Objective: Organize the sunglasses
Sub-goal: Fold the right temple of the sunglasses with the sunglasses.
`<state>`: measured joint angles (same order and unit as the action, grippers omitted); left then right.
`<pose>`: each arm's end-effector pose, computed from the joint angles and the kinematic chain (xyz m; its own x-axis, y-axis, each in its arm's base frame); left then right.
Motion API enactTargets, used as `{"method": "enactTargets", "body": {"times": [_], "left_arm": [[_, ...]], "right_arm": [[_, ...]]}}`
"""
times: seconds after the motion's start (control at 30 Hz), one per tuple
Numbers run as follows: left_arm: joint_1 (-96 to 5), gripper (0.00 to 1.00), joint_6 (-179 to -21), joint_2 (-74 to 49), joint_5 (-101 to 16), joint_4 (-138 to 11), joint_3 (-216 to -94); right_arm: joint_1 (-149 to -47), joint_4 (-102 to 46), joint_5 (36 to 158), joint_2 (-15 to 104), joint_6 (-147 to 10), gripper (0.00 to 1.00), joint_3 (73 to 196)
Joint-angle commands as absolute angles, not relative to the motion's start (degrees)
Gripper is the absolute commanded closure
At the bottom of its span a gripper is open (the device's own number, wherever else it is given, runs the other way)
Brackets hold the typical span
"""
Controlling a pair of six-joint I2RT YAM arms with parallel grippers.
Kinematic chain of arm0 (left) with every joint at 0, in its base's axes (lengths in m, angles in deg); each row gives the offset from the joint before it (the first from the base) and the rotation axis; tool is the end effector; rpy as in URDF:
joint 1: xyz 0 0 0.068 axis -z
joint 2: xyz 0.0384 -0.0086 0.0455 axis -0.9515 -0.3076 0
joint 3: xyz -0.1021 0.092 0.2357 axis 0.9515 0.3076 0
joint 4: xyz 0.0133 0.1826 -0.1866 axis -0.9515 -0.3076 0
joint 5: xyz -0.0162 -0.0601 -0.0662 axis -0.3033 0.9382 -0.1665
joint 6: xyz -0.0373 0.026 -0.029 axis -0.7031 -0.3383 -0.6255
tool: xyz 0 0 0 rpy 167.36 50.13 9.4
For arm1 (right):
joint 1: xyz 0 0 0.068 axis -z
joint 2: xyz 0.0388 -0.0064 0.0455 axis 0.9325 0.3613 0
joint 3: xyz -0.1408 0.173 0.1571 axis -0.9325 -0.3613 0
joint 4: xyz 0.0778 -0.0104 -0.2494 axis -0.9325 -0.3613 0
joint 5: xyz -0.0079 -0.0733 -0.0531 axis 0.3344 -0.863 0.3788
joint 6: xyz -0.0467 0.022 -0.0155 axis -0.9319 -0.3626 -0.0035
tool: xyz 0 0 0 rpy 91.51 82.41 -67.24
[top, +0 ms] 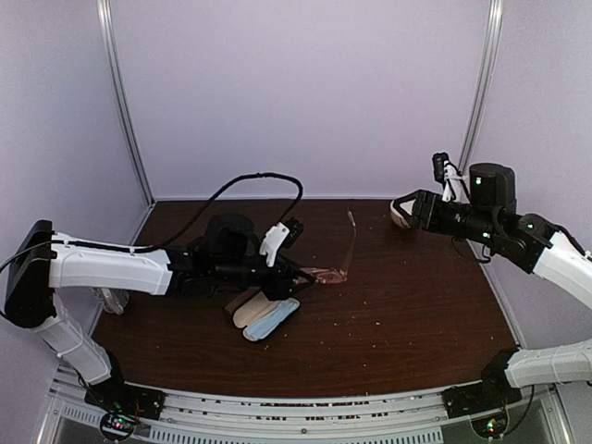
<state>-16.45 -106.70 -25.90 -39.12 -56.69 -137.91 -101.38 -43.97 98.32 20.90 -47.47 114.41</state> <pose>0.1923 -0.2938 0.2439 -0.5183 0.2025 -0.8309 0.7864 0.4947 -0.3700 0.1894 0.1273 0.3549 -0.5370 0.2054 -0.8182 -0.4526 0.7483 0.4849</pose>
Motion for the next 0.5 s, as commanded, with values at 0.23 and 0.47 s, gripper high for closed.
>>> {"method": "enactTargets", "body": {"times": [0.23,0.47], "left_arm": [[-16.8,0.8,-101.5,-23.9,-40.1,-53.2,-136.0],[-16.8,0.81,-101.6,-24.2,-39.3,-52.9,-136.1]], "right_arm": [[-99.7,-39.6,107.8,29.8,-38.2,0.51,112.3],[-102.0,-37.2,107.9,34.2,-36.1,0.58,111.5]]}}
